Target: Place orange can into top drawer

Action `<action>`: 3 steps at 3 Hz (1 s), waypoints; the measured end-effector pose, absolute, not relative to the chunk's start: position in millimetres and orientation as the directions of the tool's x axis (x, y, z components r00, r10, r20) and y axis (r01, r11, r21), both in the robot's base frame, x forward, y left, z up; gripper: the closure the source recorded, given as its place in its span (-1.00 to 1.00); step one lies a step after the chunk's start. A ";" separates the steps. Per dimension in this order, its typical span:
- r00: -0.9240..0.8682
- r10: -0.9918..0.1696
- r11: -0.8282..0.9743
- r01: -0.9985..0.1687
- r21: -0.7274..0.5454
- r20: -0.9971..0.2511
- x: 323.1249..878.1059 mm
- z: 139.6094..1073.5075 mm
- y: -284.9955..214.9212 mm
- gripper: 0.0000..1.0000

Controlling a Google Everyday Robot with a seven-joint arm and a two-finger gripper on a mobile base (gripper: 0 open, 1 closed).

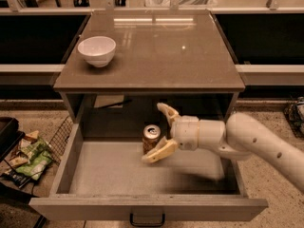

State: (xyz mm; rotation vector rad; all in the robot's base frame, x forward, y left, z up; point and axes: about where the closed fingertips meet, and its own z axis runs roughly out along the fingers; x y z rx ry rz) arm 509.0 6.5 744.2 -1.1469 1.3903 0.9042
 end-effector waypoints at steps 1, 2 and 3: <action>-0.004 -0.339 0.194 -0.979 -0.066 -0.941 506.6 776.9 -16.5 -1.00; -0.015 -0.540 0.165 -0.982 -0.089 -0.842 503.6 832.7 -45.2 -1.00; -0.020 -0.721 0.175 -0.973 -0.154 -0.693 481.0 902.1 -81.8 -1.00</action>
Offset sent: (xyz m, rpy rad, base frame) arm -0.0575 -0.1054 0.2546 -0.8812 0.0810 0.1111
